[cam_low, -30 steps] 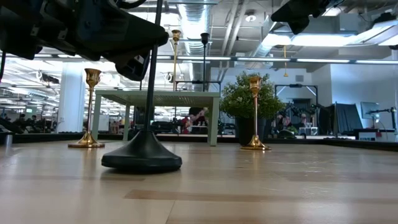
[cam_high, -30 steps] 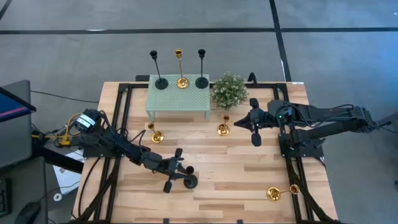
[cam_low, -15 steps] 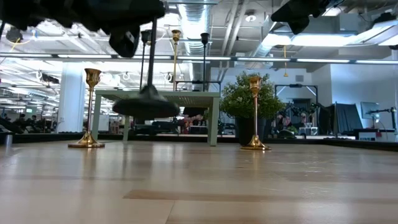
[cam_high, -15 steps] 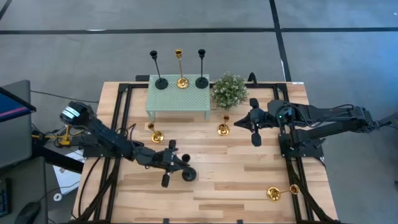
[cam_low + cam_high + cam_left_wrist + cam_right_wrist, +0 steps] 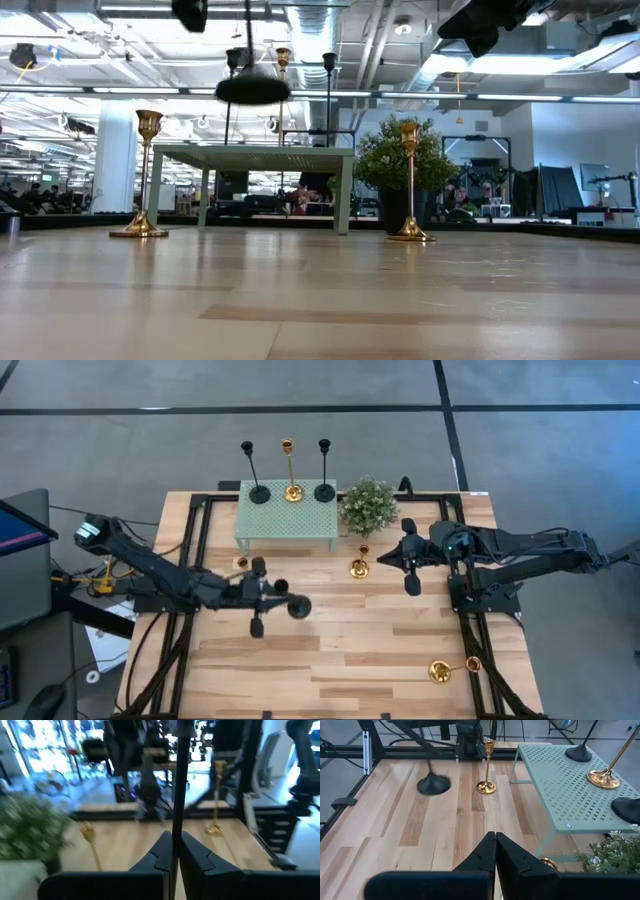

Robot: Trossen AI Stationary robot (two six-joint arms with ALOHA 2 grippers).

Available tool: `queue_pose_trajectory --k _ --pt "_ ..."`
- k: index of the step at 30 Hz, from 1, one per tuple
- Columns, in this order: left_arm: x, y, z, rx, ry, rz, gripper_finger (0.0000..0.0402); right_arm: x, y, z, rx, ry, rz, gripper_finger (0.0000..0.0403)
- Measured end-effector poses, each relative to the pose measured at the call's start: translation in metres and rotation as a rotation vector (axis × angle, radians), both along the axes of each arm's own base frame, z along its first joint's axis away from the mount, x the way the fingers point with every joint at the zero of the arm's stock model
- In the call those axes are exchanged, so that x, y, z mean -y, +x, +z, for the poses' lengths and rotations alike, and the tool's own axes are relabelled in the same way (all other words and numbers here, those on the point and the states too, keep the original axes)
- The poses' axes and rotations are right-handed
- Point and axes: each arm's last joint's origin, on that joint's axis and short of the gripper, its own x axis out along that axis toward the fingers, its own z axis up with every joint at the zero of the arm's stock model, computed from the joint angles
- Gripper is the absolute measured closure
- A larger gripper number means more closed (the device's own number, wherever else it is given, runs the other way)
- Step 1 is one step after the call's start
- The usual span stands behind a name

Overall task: Pick & Place candle stick holders
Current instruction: Put the black candle holder on the shelf

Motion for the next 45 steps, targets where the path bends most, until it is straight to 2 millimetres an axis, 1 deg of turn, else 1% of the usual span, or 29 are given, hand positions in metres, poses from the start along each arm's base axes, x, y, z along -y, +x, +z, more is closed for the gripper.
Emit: queue_pose_trajectory --k 4,9,14,19,25,32,34,38,41,45 --pt "-0.013 0.004 0.022 -0.01 0.073 0.088 0.0389 0.0 0.0 0.0 0.0 0.0 0.0 0.0403" --pt "-0.04 0.012 0.05 -0.063 0.117 0.319 0.0389 0.0 0.0 -0.001 -0.007 0.0 0.0 0.0403" --pt "-0.067 0.012 0.068 -0.085 0.132 0.463 0.0388 0.0 -0.002 -0.004 -0.052 0.0 0.0 0.0403" --pt "-0.087 0.01 0.072 -0.076 0.132 0.508 0.0388 0.0 -0.003 -0.006 -0.068 0.0 0.0 0.0403" --pt "-0.106 0.009 0.071 -0.09 0.131 0.597 0.0389 0.0 -0.003 -0.007 -0.077 0.0 0.0 0.0403" --pt "-0.122 0.0 0.074 -0.078 0.117 0.684 0.0389 0.0 -0.004 -0.007 -0.083 0.0 0.0 0.0403" --pt "-0.127 -0.002 0.073 -0.073 0.092 0.706 0.0389 0.0 -0.004 -0.007 -0.084 0.0 0.0 0.0403" --pt "-0.134 -0.003 0.063 -0.105 0.053 0.678 0.0389 0.0 -0.004 -0.008 -0.09 0.0 0.0 0.0403" --pt "-0.138 -0.005 0.059 -0.111 0.033 0.694 0.0389 0.0 -0.004 -0.008 -0.094 0.0 0.0 0.0403" --pt "-0.142 -0.009 0.058 -0.106 0.022 0.719 0.0389 0.0 -0.004 -0.008 -0.094 0.0 0.0 0.0403"
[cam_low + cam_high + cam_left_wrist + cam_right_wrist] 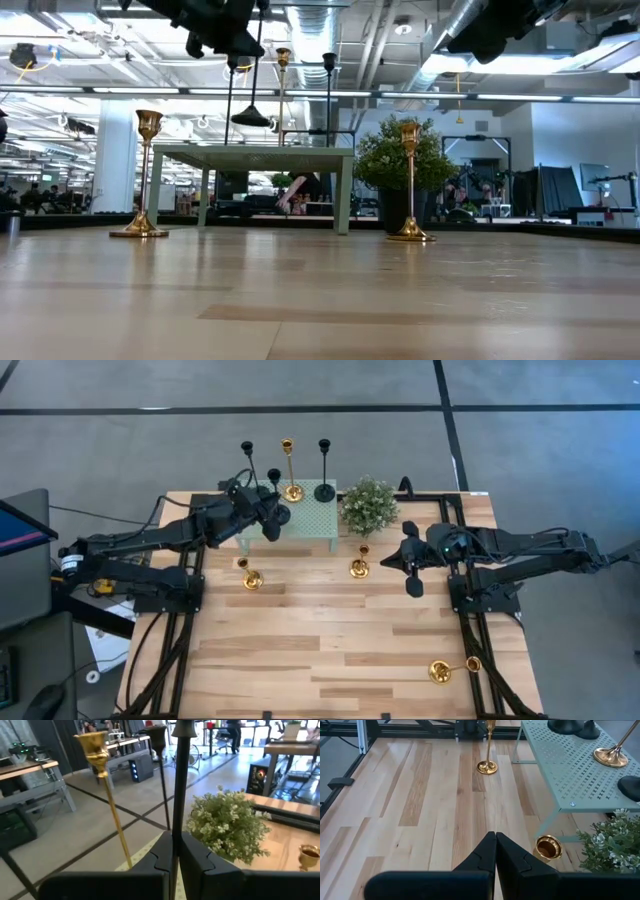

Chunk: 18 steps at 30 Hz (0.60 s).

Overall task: Pick & Place candle stick holders
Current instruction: Put the black candle holder on the shelf

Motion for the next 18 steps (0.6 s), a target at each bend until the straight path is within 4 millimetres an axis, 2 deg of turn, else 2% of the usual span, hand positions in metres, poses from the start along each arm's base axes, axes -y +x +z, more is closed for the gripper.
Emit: queue_pose_trajectory --k 9,14,18 --pt "-0.012 -0.008 0.0 0.017 -0.028 0.062 0.0389 0.0 -0.001 -0.001 -0.01 0.015 -0.009 0.0403" --pt "-0.019 -0.01 0.0 0.052 -0.071 -0.017 0.0389 0.0 -0.001 -0.001 -0.012 0.015 -0.009 0.0403" --pt "-0.023 -0.012 -0.002 0.046 -0.093 -0.003 0.0389 0.0 -0.001 -0.001 -0.012 0.015 -0.009 0.0403"
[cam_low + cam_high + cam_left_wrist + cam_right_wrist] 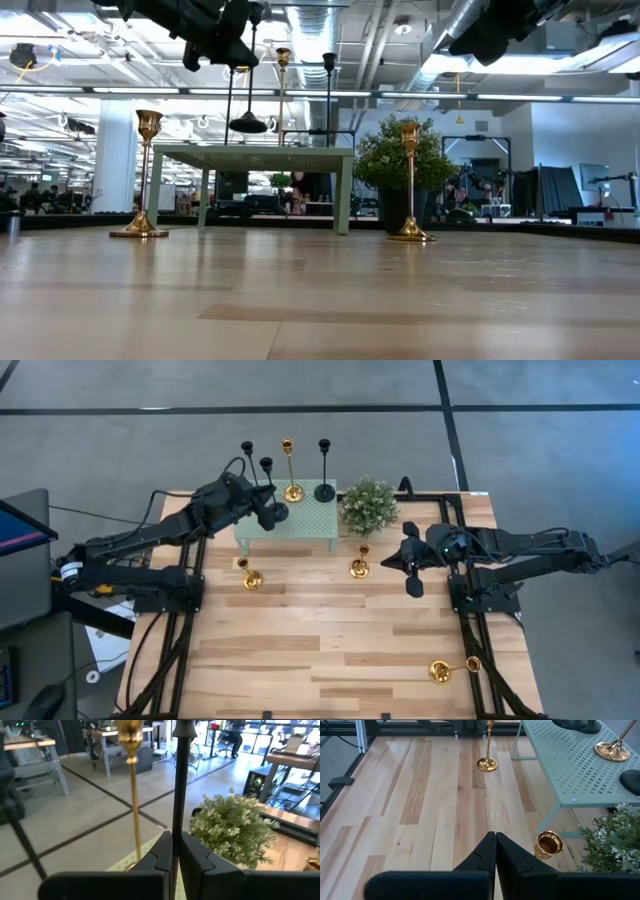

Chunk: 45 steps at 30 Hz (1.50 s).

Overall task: Pick & Place candle stick holders
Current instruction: Put the black candle holder on the shelf

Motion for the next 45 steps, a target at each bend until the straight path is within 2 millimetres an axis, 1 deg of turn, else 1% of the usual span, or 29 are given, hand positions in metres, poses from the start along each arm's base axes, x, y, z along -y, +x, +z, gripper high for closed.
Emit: queue_pose_trajectory --k 4,9,13,22,26,28,39,45 --pt "-0.002 0.0 -0.003 -0.015 -0.012 0.011 0.0389 0.0 0.0 0.0 -0.001 0.0 0.0 0.0403" --pt "-0.004 0.002 -0.022 -0.063 -0.034 0.017 0.0389 0.0 0.0 0.0 0.0 0.0 0.0 0.0403" --pt "-0.007 0.002 -0.03 -0.05 -0.028 0.034 0.0389 0.0 0.0 0.0 0.0 0.0 0.0 0.0403" --pt "-0.015 -0.001 -0.035 -0.007 -0.033 0.058 0.0389 0.0 0.0 0.0 0.001 0.0 0.0 0.0403" --pt "-0.017 -0.002 -0.033 0.019 -0.033 0.045 0.0389 0.0 0.0 0.0 0.001 0.0 0.0 0.0403" --pt "-0.018 0.0 -0.032 0.049 -0.033 0.026 0.0389 0.0 0.0 0.0 0.002 0.0 0.0 0.0403" --pt "-0.028 0.013 -0.041 0.025 -0.047 0.029 0.0389 0.0 0.0 0.0 0.001 -0.001 0.0 0.0403" --pt "-0.028 0.014 -0.041 0.014 -0.026 0.03 0.0389 0.0 0.0 0.0 0.001 0.0 0.0 0.0403"
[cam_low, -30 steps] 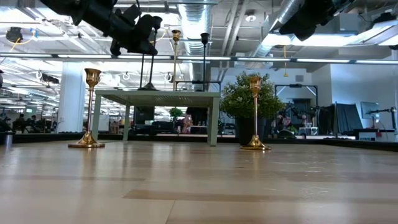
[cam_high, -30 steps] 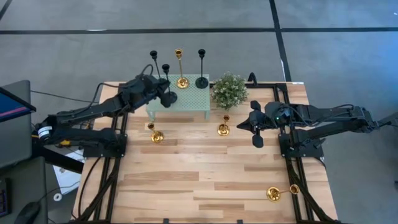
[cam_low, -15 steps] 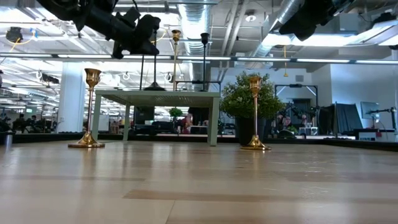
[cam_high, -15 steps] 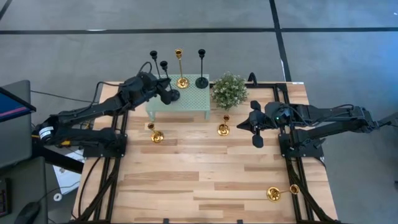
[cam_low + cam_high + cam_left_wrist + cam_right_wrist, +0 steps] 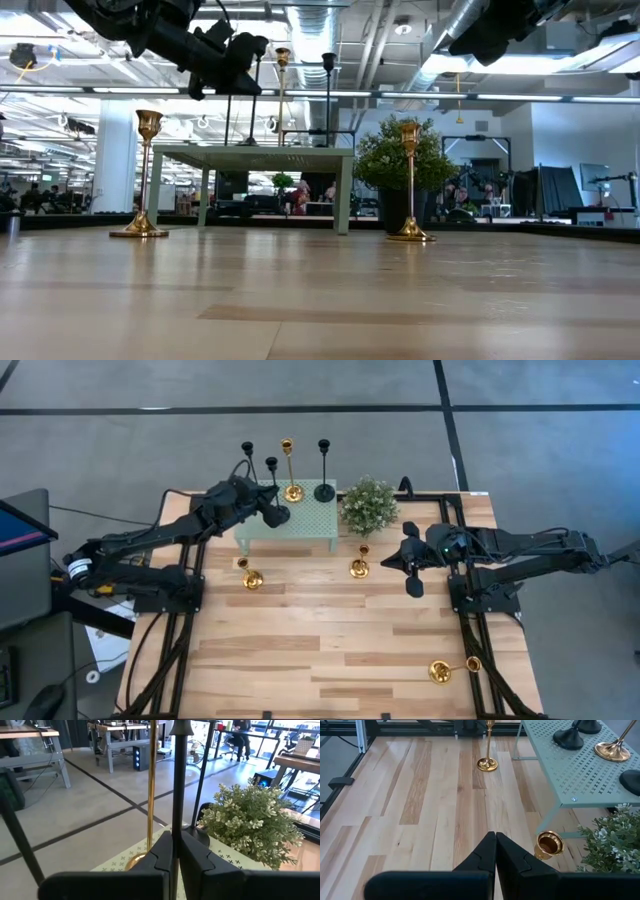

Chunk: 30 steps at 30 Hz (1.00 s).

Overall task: Pick & Place candle stick holders
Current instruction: Put the black candle holder on the shelf

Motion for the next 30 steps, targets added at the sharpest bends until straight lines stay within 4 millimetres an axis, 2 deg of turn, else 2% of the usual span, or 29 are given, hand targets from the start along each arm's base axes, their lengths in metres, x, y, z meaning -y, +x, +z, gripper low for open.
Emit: queue_pose_trajectory --k 10,18,30 --pt "0.001 -0.002 0.001 0.003 0.006 0.005 0.0389 0.0 0.0 -0.001 0.0 0.0 0.0 0.0403" --pt "0.001 -0.002 0.002 0.006 0.008 0.005 0.0389 0.0 0.0 -0.015 -0.038 0.008 -0.005 0.0403" --pt "0.001 -0.002 0.002 -0.006 0.023 0.005 0.0389 0.0 0.0 -0.015 -0.029 0.013 -0.008 0.0403"
